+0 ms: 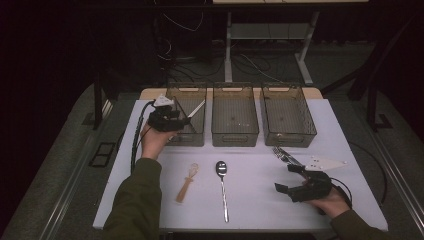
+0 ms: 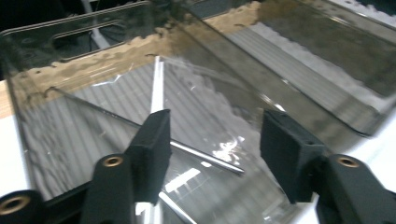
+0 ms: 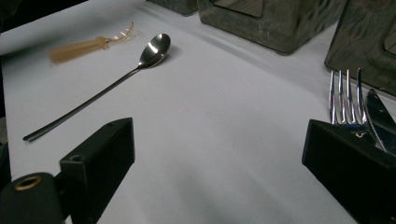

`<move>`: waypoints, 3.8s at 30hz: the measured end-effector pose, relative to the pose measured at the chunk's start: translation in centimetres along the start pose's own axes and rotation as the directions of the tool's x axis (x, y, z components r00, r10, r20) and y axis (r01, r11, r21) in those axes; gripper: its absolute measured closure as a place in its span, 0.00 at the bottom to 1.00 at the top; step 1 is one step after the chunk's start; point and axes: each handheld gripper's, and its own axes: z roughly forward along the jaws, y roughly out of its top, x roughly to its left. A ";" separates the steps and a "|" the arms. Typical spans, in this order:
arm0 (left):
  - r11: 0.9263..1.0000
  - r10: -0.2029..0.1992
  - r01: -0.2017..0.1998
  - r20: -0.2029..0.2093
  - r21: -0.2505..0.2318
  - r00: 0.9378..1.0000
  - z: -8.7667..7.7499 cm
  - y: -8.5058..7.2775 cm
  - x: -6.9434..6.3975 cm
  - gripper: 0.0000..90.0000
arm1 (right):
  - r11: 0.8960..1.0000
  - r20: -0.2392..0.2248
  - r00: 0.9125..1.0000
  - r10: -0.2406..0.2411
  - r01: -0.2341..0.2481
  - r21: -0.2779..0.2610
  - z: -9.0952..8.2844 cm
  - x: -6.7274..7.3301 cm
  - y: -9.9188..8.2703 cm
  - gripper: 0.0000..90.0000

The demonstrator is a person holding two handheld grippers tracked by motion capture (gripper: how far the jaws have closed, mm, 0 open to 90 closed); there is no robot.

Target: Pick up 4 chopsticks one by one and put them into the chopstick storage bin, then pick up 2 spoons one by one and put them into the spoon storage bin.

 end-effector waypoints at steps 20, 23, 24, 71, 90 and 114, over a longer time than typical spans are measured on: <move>0.998 0.059 -0.060 0.036 0.031 0.998 -3.2 -4.4 -5.0 0.21 | 1.000 0.006 1.000 -0.009 0.009 -0.002 -0.3 0.2 -0.1 0.11; 0.998 0.047 -0.049 0.042 0.028 0.998 -3.9 -5.2 -5.3 0.20 | 1.000 0.006 1.000 -0.008 0.008 0.000 -0.3 0.2 -0.1 0.11; 0.999 0.045 -0.046 0.044 0.022 0.998 -4.1 -5.5 -5.4 0.19 | 1.000 0.007 1.000 -0.010 0.010 -0.001 -0.3 0.2 -0.1 0.11; 0.957 0.029 -0.081 0.184 0.280 0.982 -6.8 -12.3 -10.0 0.60 | 1.000 0.018 1.000 -0.017 0.017 0.002 -0.2 0.2 -0.1 0.11; 0.931 0.117 -0.171 0.180 0.322 0.977 -6.7 -11.8 -10.8 0.83 | 1.000 0.014 1.000 -0.020 0.020 0.002 -0.1 0.3 -0.1 0.11; 0.943 0.141 -0.203 0.237 0.263 0.961 -6.8 -10.8 -10.5 0.84 | 1.000 0.013 1.000 -0.020 0.020 0.003 -0.1 0.2 0.0 0.11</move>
